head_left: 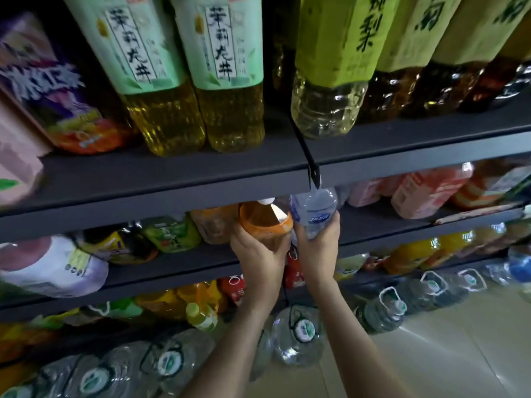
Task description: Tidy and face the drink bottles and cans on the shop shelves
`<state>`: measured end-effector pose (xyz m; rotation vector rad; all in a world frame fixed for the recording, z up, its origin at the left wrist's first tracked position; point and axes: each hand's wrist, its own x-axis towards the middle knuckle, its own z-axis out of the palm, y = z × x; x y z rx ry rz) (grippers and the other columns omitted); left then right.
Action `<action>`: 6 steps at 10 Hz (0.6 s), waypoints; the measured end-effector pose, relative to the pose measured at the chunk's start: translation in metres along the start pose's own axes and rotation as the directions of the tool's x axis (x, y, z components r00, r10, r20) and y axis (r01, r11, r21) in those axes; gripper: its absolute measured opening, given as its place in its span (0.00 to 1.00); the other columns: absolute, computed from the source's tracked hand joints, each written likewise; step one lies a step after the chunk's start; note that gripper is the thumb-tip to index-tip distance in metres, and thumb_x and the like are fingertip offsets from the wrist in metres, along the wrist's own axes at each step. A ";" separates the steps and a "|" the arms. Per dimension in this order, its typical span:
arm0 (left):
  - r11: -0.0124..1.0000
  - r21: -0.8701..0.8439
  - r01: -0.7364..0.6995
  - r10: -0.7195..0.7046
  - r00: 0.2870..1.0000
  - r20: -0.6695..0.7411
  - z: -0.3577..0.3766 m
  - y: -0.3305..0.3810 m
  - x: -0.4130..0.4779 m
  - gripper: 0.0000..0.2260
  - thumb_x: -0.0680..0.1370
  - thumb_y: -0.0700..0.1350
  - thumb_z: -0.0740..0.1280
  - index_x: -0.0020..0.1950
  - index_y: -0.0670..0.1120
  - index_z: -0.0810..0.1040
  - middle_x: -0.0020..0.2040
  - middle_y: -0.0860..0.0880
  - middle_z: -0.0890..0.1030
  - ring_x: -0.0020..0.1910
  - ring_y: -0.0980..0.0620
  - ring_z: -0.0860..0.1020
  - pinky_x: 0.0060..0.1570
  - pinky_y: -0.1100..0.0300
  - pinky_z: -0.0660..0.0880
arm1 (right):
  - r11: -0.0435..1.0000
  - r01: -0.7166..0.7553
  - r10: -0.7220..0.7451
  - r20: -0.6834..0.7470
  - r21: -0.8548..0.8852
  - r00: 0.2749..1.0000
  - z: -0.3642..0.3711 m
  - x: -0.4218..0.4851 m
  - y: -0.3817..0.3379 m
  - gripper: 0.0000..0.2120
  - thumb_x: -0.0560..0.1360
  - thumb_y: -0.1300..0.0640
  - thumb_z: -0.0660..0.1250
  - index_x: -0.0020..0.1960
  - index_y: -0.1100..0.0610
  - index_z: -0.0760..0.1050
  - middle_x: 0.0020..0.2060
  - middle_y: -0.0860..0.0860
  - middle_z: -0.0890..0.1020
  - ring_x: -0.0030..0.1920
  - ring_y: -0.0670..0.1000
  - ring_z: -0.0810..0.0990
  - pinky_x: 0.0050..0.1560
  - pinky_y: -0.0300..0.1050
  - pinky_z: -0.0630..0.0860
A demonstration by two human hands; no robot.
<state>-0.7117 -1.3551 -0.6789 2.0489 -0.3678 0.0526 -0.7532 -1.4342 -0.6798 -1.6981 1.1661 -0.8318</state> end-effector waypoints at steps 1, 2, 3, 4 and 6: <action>0.999 0.038 0.006 -0.004 0.998 -0.056 0.010 -0.004 -0.004 0.48 0.65 0.56 0.76 0.73 0.35 0.55 0.68 0.38 0.64 0.68 0.44 0.64 0.63 0.68 0.59 | 0.998 0.010 -0.012 -0.034 -0.068 0.999 0.001 -0.001 0.002 0.36 0.72 0.47 0.70 0.72 0.59 0.57 0.66 0.56 0.71 0.64 0.55 0.72 0.58 0.45 0.72; 1.000 0.016 0.014 -0.013 0.999 -0.045 0.008 0.000 -0.004 0.48 0.66 0.55 0.76 0.73 0.35 0.54 0.68 0.38 0.63 0.67 0.46 0.64 0.61 0.75 0.57 | 0.997 -0.058 0.060 0.029 -0.060 0.998 -0.002 0.001 0.000 0.38 0.73 0.46 0.69 0.74 0.58 0.54 0.67 0.56 0.70 0.65 0.55 0.71 0.58 0.44 0.70; 1.000 0.010 0.012 -0.012 1.000 -0.001 0.002 0.005 -0.002 0.49 0.66 0.54 0.77 0.73 0.33 0.53 0.69 0.37 0.62 0.68 0.46 0.63 0.58 0.84 0.50 | 0.992 -0.122 0.125 0.161 -0.028 0.979 -0.011 0.001 -0.003 0.39 0.73 0.44 0.67 0.75 0.53 0.51 0.70 0.55 0.68 0.68 0.55 0.70 0.64 0.54 0.71; 0.980 0.105 0.167 -0.179 0.978 0.108 -0.009 0.020 -0.005 0.48 0.67 0.55 0.76 0.73 0.35 0.53 0.69 0.37 0.62 0.66 0.43 0.62 0.62 0.70 0.59 | 0.980 -0.177 0.195 0.264 -0.091 0.945 -0.027 -0.010 -0.015 0.40 0.70 0.42 0.66 0.74 0.55 0.53 0.68 0.58 0.69 0.66 0.58 0.71 0.61 0.58 0.73; 0.842 0.393 0.369 -0.516 0.765 0.386 -0.048 0.089 -0.025 0.21 0.77 0.50 0.65 0.65 0.39 0.68 0.62 0.38 0.73 0.59 0.40 0.74 0.53 0.55 0.73 | 0.937 -0.133 0.270 0.425 -0.324 0.864 -0.079 -0.064 -0.059 0.14 0.80 0.57 0.59 0.61 0.65 0.68 0.56 0.63 0.78 0.56 0.63 0.76 0.49 0.51 0.71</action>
